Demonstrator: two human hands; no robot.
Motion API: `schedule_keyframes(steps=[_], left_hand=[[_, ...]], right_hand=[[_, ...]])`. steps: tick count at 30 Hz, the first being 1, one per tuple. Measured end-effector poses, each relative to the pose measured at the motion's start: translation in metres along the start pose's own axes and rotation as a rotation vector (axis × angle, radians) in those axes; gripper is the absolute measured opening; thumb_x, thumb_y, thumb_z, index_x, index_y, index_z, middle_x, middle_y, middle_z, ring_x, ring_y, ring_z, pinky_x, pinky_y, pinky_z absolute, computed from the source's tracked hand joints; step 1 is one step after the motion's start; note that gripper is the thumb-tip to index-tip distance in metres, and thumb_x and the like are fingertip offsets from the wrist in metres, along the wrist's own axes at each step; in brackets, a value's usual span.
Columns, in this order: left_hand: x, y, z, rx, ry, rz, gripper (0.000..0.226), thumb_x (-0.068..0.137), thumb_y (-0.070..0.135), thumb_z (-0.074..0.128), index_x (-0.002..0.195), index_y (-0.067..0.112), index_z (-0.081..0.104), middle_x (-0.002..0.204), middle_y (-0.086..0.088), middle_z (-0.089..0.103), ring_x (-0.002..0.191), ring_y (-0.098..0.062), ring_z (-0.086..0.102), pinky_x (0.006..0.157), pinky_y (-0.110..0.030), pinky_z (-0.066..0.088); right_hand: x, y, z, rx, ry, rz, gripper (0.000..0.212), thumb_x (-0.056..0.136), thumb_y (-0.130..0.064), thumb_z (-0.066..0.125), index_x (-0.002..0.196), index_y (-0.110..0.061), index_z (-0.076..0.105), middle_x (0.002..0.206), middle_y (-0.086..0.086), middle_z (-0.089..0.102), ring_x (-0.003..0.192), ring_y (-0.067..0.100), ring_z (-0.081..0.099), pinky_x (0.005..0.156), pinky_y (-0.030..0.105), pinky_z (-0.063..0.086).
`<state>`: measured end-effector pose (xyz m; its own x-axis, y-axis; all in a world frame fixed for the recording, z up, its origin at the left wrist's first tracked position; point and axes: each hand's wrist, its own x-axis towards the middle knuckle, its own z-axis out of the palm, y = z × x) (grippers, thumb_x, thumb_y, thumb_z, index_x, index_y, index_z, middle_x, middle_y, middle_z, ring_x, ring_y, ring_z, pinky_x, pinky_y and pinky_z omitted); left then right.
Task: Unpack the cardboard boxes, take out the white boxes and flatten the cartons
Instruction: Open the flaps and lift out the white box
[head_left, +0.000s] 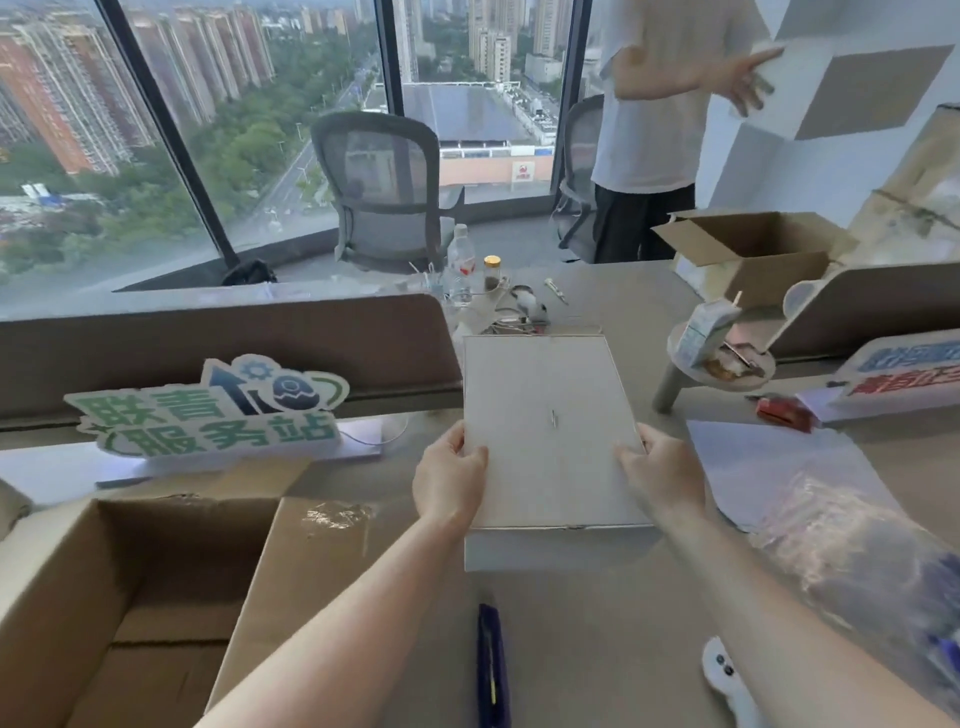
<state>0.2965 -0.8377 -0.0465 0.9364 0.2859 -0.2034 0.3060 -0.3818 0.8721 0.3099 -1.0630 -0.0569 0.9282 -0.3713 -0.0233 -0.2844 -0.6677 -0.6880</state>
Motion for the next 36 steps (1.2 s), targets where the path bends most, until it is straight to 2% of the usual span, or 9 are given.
schedule_keyframes(steps=[5, 10, 14, 20, 24, 26, 29, 33, 36], left_hand=[[0.021, -0.003, 0.045, 0.012, -0.041, -0.051, 0.027, 0.085, 0.021, 0.053, 0.098, 0.038, 0.068, 0.093, 0.013, 0.073, 0.090, -0.018, 0.066, 0.082, -0.035, 0.054], [0.030, -0.021, 0.075, -0.032, -0.102, -0.091, 0.038, 0.086, 0.020, 0.052, 0.114, 0.042, 0.067, 0.100, 0.021, 0.072, 0.093, -0.010, 0.067, 0.086, -0.037, 0.056], [0.038, -0.032, 0.085, -0.085, -0.167, -0.128, 0.046, 0.087, 0.016, 0.050, 0.123, 0.041, 0.065, 0.109, 0.023, 0.071, 0.100, -0.005, 0.066, 0.085, -0.029, 0.055], [0.046, -0.040, 0.090, -0.097, -0.165, -0.113, 0.047, 0.092, 0.015, 0.050, 0.121, 0.051, 0.057, 0.108, 0.029, 0.066, 0.096, 0.006, 0.062, 0.083, -0.025, 0.053], [0.045, -0.042, 0.087, -0.034, -0.207, -0.068, 0.041, 0.091, 0.016, 0.052, 0.118, 0.047, 0.059, 0.104, 0.030, 0.066, 0.095, 0.004, 0.062, 0.086, -0.027, 0.051], [0.041, -0.043, 0.082, -0.032, -0.204, -0.041, 0.041, 0.093, 0.016, 0.053, 0.129, 0.035, 0.058, 0.118, 0.023, 0.064, 0.109, -0.001, 0.060, 0.092, -0.024, 0.047], [0.031, -0.043, 0.064, 0.014, -0.158, 0.011, 0.037, 0.096, 0.018, 0.054, 0.132, 0.023, 0.060, 0.123, 0.014, 0.063, 0.116, -0.007, 0.058, 0.094, -0.022, 0.043], [0.010, -0.054, 0.014, 0.083, -0.098, 0.084, 0.026, 0.096, 0.019, 0.056, 0.117, 0.022, 0.070, 0.109, 0.009, 0.072, 0.096, -0.003, 0.063, 0.080, -0.013, 0.046], [-0.008, -0.072, -0.043, 0.146, -0.022, 0.148, 0.022, 0.095, 0.015, 0.058, 0.107, 0.022, 0.075, 0.099, 0.013, 0.074, 0.089, 0.001, 0.064, 0.079, -0.011, 0.046]], right_hand=[[0.045, 0.036, 0.006, -0.008, -0.077, 0.034, 0.021, 0.086, -0.024, 0.052, 0.077, -0.005, 0.056, 0.063, 0.009, 0.057, 0.065, 0.031, 0.050, 0.053, 0.033, 0.032], [0.065, 0.063, 0.017, -0.031, -0.115, 0.057, 0.020, 0.085, -0.026, 0.050, 0.079, -0.008, 0.057, 0.066, 0.006, 0.060, 0.068, 0.030, 0.055, 0.055, 0.033, 0.036], [0.069, 0.075, 0.027, -0.035, -0.102, 0.063, 0.017, 0.086, -0.021, 0.051, 0.077, -0.007, 0.055, 0.062, 0.007, 0.056, 0.064, 0.029, 0.050, 0.053, 0.033, 0.032], [0.072, 0.085, 0.045, -0.019, -0.080, 0.040, 0.010, 0.090, -0.022, 0.050, 0.083, -0.018, 0.056, 0.070, -0.002, 0.061, 0.072, 0.028, 0.055, 0.054, 0.029, 0.035], [0.076, 0.089, 0.048, -0.068, -0.130, 0.095, 0.028, 0.092, -0.026, 0.048, 0.114, -0.014, 0.061, 0.097, 0.008, 0.069, 0.089, 0.032, 0.056, 0.060, 0.030, 0.038], [0.069, 0.084, 0.051, -0.164, -0.098, 0.089, 0.046, 0.094, -0.028, 0.049, 0.137, -0.011, 0.051, 0.128, 0.013, 0.062, 0.115, 0.034, 0.051, 0.085, 0.038, 0.044], [0.039, 0.056, 0.060, -0.082, 0.075, -0.169, 0.049, 0.094, -0.018, 0.054, 0.140, -0.003, 0.050, 0.146, 0.013, 0.049, 0.132, 0.032, 0.039, 0.111, 0.035, 0.028], [-0.019, 0.009, 0.088, 0.069, 0.025, -0.511, 0.039, 0.086, 0.000, 0.065, 0.124, -0.007, 0.065, 0.135, 0.009, 0.058, 0.127, 0.023, 0.046, 0.106, 0.030, 0.037], [-0.066, -0.018, 0.113, 0.099, -0.096, -0.662, 0.036, 0.083, 0.003, 0.067, 0.117, -0.009, 0.070, 0.130, 0.005, 0.063, 0.121, 0.018, 0.050, 0.100, 0.029, 0.045]])
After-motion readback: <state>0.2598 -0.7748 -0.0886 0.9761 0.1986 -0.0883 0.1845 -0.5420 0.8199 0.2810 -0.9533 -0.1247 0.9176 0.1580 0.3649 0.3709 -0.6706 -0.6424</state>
